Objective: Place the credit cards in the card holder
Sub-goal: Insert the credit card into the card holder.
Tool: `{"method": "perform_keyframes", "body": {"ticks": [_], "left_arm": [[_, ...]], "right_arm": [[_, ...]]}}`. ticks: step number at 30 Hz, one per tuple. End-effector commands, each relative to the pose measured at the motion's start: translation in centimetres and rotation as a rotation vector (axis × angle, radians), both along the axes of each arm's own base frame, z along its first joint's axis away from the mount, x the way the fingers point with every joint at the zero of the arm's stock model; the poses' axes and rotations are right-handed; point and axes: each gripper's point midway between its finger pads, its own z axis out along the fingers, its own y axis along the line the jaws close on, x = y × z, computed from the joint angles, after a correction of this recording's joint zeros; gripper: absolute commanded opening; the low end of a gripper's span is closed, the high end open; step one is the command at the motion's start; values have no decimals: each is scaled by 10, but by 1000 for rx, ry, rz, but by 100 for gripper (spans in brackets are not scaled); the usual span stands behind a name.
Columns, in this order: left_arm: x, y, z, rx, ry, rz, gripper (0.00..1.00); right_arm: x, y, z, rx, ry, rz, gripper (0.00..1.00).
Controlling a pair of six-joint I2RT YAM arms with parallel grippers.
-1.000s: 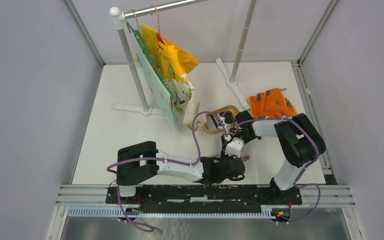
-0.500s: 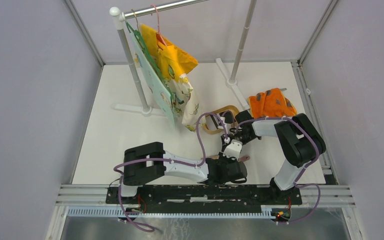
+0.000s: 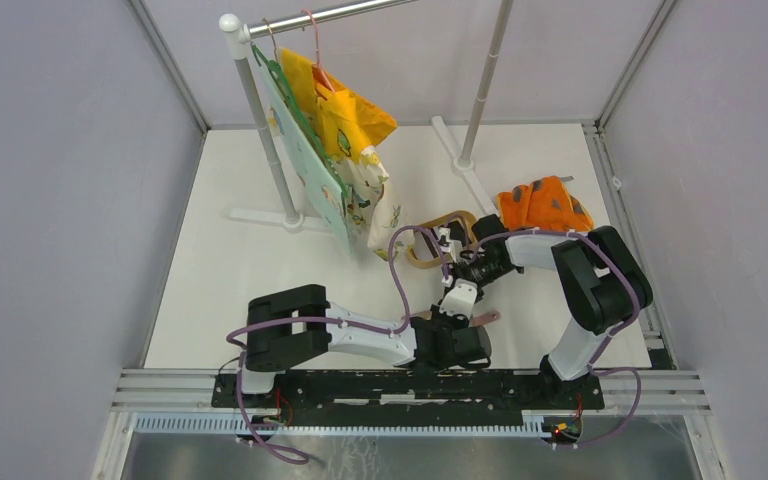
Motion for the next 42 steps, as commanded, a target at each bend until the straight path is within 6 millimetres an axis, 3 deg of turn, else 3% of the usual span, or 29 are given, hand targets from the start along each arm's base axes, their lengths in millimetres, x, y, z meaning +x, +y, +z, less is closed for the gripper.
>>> {"method": "perform_keyframes", "body": {"ticks": [1,13,20,26,32,34,36,37,38,40,42], "left_arm": [[14,19,17,-3,-63,90,31],[14,36,34,-27,-79,103,37],[3,31,69,-137,-96,10,42],[-3,48,84,-240,-110,-50,46],[-8,60,89,-331,-126,-120,51],[-10,62,91,-359,-138,-158,54],[-8,66,88,-386,-139,-166,58],[-5,69,85,-404,-133,-156,60],[-3,72,83,-433,-122,-146,60],[-2,83,73,-521,-83,-145,61],[-1,91,75,-655,-49,-162,61]], "right_arm": [[15,-8,4,-23,-108,25,44],[32,-16,25,0,-243,38,45],[45,-20,50,37,-424,68,45],[64,-25,82,44,-705,83,45],[89,-32,149,63,-1245,102,45],[96,-38,173,50,-1458,109,64],[95,-39,181,53,-1561,127,82],[92,-35,184,81,-1564,187,86],[89,-29,183,117,-1529,225,97],[83,-18,182,204,-1454,260,98],[88,-10,179,252,-1398,229,98]]}}
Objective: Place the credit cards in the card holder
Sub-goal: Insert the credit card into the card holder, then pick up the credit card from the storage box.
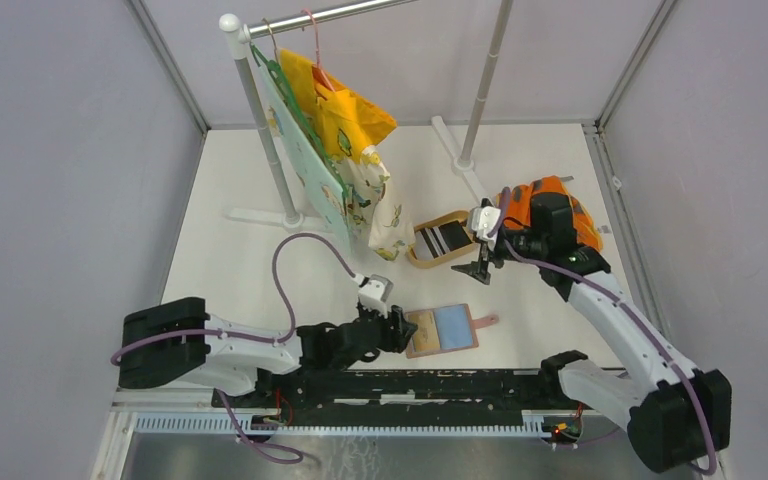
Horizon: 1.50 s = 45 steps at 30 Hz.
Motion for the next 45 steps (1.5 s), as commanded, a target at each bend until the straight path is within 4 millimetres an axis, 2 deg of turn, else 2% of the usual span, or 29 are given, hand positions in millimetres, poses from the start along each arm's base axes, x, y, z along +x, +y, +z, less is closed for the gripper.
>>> {"method": "perform_keyframes", "body": {"ticks": [1,3,8,12,16,20,26,30,32,33,37,45], "left_arm": [[5,4,27,-324,30,-57,61],[7,13,31,-357,25,-66,61],[25,35,50,-298,-98,-5,65],[58,75,45,-130,-190,162,80],[81,108,49,-22,-251,293,86],[91,121,57,-16,-297,329,89],[100,126,48,34,-275,364,92],[107,129,42,73,-243,399,99],[110,121,39,99,-226,361,100],[110,120,32,128,-205,352,100],[112,119,25,138,-167,375,100],[109,91,43,-22,-229,240,100]], "right_arm": [[13,20,7,77,30,75,98],[29,24,7,110,87,30,98],[74,36,-12,115,347,-102,98],[106,44,-35,128,513,-205,87],[129,50,-57,121,643,-278,73],[129,52,-80,98,705,-309,67],[125,50,-106,72,761,-346,60],[120,51,-122,57,816,-351,56],[119,50,-128,50,836,-361,56],[120,48,-131,43,842,-388,56],[116,46,-134,46,852,-405,56],[100,51,-150,45,949,-388,56]]}}
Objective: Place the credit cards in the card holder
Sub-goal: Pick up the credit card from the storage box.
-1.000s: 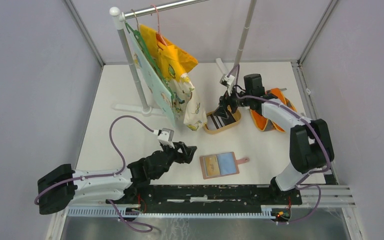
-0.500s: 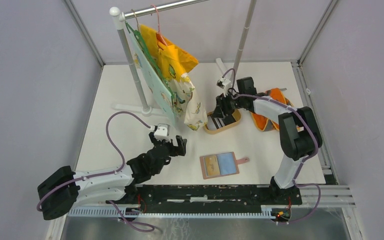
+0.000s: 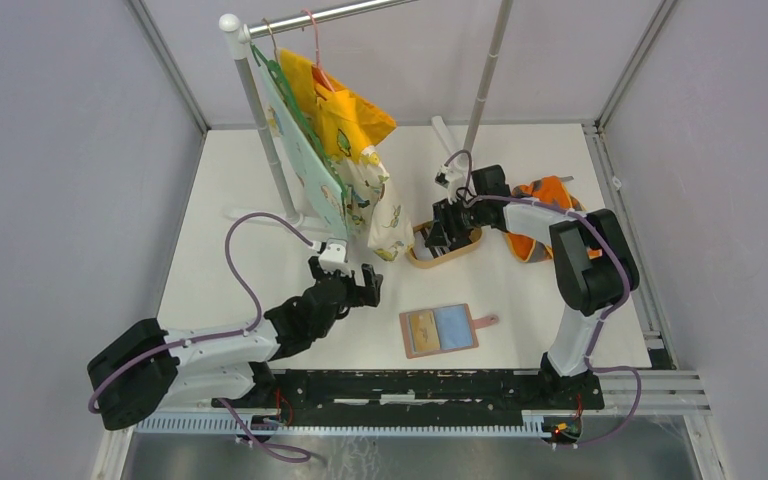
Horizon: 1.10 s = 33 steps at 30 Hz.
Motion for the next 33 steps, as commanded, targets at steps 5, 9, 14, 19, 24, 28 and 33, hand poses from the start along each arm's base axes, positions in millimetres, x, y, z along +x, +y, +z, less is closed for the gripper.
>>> {"method": "perform_keyframes", "body": {"ticks": [5,9,14,19,24,28,33], "left_arm": [[3,-38,33,-250,-86,-134,97],[7,-52,29,-330,-42,-175,90],[22,-59,19,-383,21,-178,82],[40,-61,5,-356,91,-135,67],[50,-68,-4,-339,110,-121,66],[57,-75,-10,-353,133,-131,65],[62,-77,-20,-352,160,-123,61]], "right_arm": [[-13,18,5,98,76,25,54],[-17,22,8,137,109,18,54],[-21,29,13,191,145,25,53],[-24,34,18,237,174,26,52],[-13,29,14,185,127,-3,52],[-12,27,9,167,138,-13,52],[-20,34,7,215,194,3,52]]}}
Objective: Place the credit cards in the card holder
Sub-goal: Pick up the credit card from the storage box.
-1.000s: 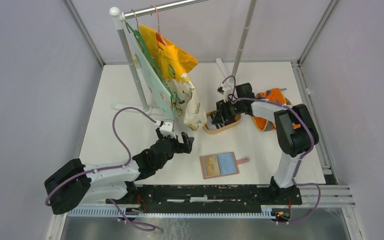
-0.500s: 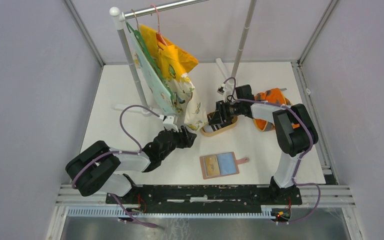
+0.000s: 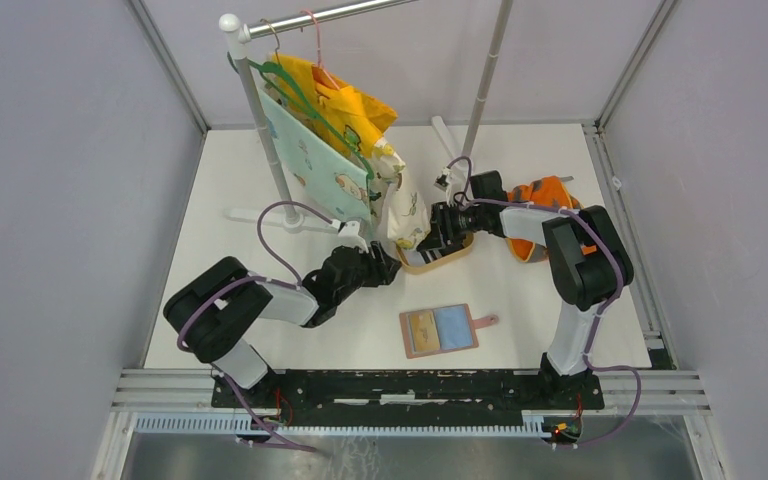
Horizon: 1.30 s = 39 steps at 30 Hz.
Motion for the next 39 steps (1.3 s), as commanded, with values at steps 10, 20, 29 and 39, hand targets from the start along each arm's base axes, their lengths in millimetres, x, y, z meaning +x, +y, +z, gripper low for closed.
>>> {"method": "perform_keyframes", "body": {"ticks": [10,20,29,39], "left_arm": [[14,-19,14,-78,-12,-17,56],[13,-22,13,-77,-13,-39,54],[11,-24,12,-76,-12,-53,54],[10,-26,13,-77,-13,-71,54]], "right_arm": [[-17,32,42,253,50,75,47],[-12,29,9,92,32,83,46],[0,17,-4,-30,-23,66,55],[10,9,-7,-45,-20,42,46]]}}
